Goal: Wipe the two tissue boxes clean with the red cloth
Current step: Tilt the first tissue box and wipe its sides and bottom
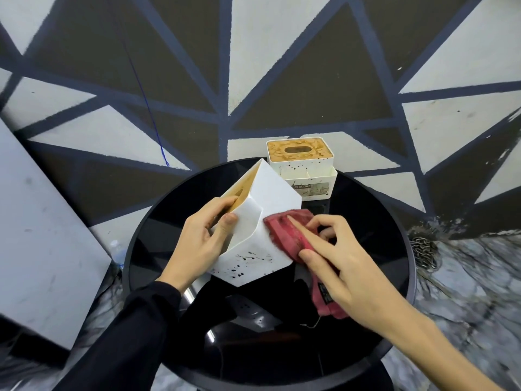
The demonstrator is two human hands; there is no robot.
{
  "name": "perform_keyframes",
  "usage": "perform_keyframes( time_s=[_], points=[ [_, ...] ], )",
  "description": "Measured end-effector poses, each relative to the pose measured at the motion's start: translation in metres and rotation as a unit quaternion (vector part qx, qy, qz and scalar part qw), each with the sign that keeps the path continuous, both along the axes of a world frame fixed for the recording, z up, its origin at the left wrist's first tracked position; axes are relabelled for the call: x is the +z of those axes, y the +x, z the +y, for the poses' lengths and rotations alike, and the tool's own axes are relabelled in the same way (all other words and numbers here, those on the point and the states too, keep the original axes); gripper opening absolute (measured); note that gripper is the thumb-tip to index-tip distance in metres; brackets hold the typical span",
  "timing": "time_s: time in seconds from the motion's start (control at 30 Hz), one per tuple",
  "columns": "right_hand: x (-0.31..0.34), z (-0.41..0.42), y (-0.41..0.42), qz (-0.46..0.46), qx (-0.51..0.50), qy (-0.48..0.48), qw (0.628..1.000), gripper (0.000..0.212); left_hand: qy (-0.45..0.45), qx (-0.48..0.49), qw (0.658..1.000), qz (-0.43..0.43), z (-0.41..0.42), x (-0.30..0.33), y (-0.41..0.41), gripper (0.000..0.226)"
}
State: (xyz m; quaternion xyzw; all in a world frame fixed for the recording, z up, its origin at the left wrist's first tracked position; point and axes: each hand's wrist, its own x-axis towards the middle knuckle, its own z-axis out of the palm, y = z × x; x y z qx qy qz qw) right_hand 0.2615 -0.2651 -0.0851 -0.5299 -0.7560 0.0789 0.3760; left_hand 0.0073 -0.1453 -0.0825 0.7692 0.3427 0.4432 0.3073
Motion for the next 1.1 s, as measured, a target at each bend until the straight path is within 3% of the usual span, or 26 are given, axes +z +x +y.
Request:
perform_keyframes(
  time_s=[0.2, 0.33, 0.47, 0.77, 0.87, 1.1],
  points=[
    [0.012, 0.054, 0.011, 0.043, -0.067, -0.047, 0.996, 0.057, -0.022, 0.004, 0.999, -0.023, -0.001, -0.002, 0.000, 0.061],
    [0.038, 0.086, 0.004, 0.036, -0.070, -0.061, 0.995, 0.043, -0.027, 0.004, 0.999, -0.027, 0.002, -0.006, -0.004, 0.060],
    [0.055, 0.100, -0.004, -0.001, -0.052, -0.043, 0.998, 0.043, -0.040, 0.001, 0.999, -0.028, 0.004, -0.006, -0.008, 0.065],
    [0.043, 0.034, -0.023, -0.026, 0.010, 0.007, 1.000, 0.050, -0.045, 0.005, 0.999, -0.021, 0.004, -0.009, -0.009, 0.060],
    [0.025, 0.000, -0.028, -0.003, 0.045, 0.003, 0.999, 0.047, -0.043, 0.011, 0.999, -0.013, 0.003, -0.008, -0.010, 0.048],
    [0.015, 0.027, -0.001, -0.004, -0.021, 0.001, 1.000, 0.049, -0.031, 0.001, 0.999, -0.009, 0.004, -0.002, -0.008, 0.063]
  ],
)
